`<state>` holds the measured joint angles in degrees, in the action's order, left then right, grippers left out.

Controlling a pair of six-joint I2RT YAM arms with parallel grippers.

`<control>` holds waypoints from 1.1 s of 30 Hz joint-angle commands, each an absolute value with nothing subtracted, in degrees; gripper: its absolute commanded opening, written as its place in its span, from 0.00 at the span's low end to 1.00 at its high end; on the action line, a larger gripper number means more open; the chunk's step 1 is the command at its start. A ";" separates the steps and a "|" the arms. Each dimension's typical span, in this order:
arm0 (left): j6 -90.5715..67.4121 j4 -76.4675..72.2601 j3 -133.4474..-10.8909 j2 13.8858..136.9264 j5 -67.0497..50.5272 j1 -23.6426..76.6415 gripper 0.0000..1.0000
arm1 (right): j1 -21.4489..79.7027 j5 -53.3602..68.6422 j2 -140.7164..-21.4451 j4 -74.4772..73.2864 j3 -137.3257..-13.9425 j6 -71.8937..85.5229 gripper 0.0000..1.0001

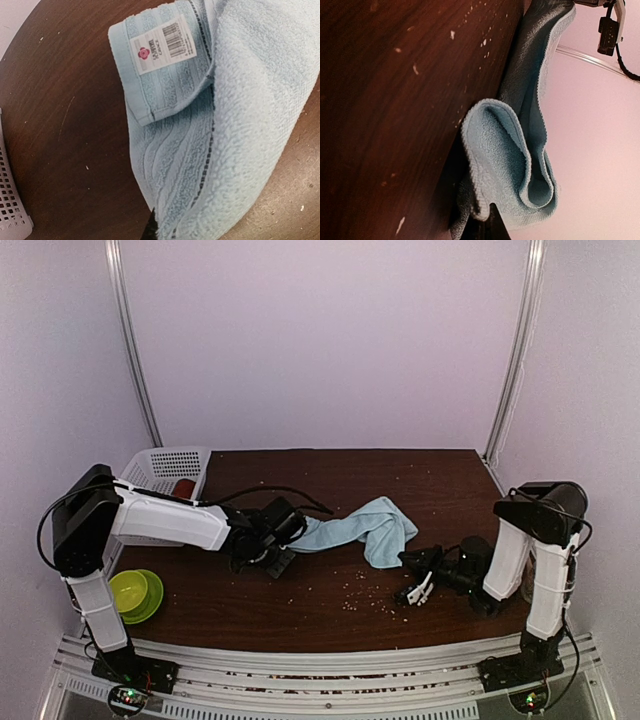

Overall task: Roll the towels
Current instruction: Pick up the towel from the center of the board.

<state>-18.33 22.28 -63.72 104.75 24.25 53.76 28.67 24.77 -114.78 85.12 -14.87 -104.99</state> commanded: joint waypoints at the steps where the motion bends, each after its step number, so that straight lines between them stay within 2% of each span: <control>1: -17.82 20.52 -63.37 104.78 24.68 53.35 0.00 | 29.86 22.85 -114.02 84.80 -14.56 -100.50 0.00; 3: -17.93 20.84 -63.56 103.69 25.86 53.27 0.00 | 29.97 22.00 -110.87 82.29 -14.99 -96.93 0.00; 6: -18.06 22.32 -64.76 100.75 29.18 53.33 0.00 | 29.97 20.93 -101.51 69.91 -16.75 -89.20 0.00; 11: -18.13 27.08 -68.42 97.81 38.09 52.95 0.00 | 29.52 20.76 -83.63 29.48 -31.07 -67.97 0.00; 14: -15.58 27.89 -69.77 96.87 43.73 53.00 0.00 | 28.38 20.67 -79.22 14.93 -39.49 -57.69 0.00; 18: -15.28 29.91 -72.90 94.58 50.07 52.75 0.00 | 25.91 21.43 -74.41 4.05 -45.86 -48.62 0.00; 24: -8.75 26.99 -73.64 88.14 47.17 52.67 0.00 | 21.09 23.68 -67.56 -5.54 -49.88 -38.72 0.00; 33: -7.10 26.98 -71.60 83.43 50.34 52.69 0.00 | 18.81 9.70 -58.95 -12.95 -51.77 -31.81 0.00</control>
